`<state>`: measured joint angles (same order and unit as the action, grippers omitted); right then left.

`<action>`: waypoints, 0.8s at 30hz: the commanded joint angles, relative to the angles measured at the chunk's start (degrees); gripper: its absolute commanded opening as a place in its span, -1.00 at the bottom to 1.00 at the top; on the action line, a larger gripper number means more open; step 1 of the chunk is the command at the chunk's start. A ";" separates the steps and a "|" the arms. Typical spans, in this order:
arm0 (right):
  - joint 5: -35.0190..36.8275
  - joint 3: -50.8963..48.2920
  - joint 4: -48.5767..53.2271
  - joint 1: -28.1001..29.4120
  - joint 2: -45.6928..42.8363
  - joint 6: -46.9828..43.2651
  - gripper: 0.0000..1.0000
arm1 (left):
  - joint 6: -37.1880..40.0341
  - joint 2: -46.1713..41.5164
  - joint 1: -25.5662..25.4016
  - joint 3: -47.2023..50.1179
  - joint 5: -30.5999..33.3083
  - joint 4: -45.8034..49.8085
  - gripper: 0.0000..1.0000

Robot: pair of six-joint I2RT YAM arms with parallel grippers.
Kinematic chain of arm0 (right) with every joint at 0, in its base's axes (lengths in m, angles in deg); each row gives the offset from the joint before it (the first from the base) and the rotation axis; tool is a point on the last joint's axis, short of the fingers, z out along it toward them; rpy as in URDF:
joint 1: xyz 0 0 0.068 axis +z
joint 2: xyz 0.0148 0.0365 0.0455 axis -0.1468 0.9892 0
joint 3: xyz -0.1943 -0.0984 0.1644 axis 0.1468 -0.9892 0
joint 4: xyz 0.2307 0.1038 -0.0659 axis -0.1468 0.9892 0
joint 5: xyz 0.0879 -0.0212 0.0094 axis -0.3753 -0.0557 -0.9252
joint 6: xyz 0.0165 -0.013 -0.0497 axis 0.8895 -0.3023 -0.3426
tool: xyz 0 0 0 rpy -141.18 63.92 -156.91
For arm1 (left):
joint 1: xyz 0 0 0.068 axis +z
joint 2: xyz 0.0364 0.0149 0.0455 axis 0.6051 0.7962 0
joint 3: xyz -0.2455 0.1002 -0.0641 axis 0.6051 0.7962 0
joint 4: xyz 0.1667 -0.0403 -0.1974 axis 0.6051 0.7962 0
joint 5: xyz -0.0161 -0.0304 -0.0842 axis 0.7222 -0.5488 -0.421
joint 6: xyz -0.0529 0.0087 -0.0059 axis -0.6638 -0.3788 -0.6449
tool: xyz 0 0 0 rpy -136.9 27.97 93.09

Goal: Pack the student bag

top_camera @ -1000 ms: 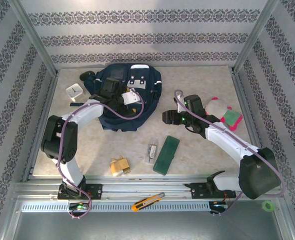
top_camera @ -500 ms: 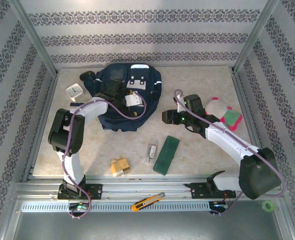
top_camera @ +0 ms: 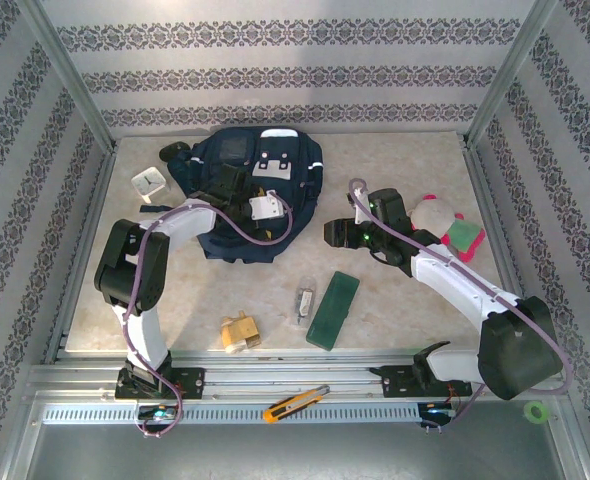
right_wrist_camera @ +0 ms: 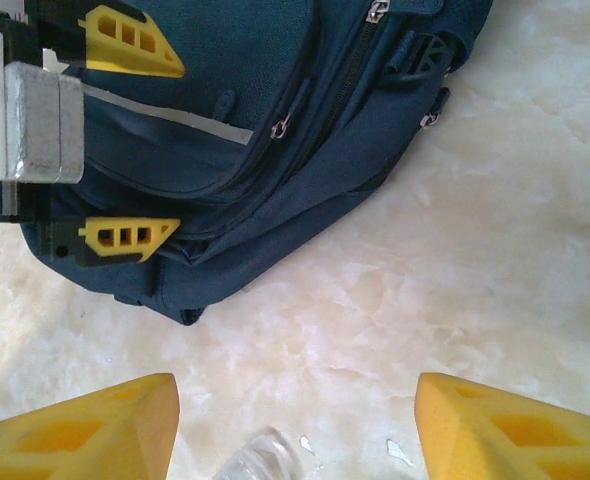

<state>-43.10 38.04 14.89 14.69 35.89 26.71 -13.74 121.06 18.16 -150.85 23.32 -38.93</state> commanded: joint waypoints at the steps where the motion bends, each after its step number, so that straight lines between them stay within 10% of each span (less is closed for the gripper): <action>1: -0.77 -0.04 -1.09 0.68 -1.26 0.53 0.27 | -2.99 0.42 -0.07 1.37 3.13 -8.76 0.81; 8: 1.88 -2.63 -4.04 0.42 -4.10 -0.53 0.26 | -8.05 -8.02 0.02 5.85 -3.72 -11.89 -0.95; 18: 0.42 -2.57 -8.95 -0.05 -4.99 -7.62 0.25 | -11.10 -20.53 1.71 5.32 -16.51 -0.37 -1.00; 24: -12.42 1.51 -9.03 -2.97 1.96 -23.06 0.23 | -8.29 -24.79 1.78 7.23 -18.79 3.64 -1.00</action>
<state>-46.86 36.58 7.17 13.40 34.44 14.47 -23.51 100.14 19.43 -143.79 10.18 -35.78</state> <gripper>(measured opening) 0.618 0.054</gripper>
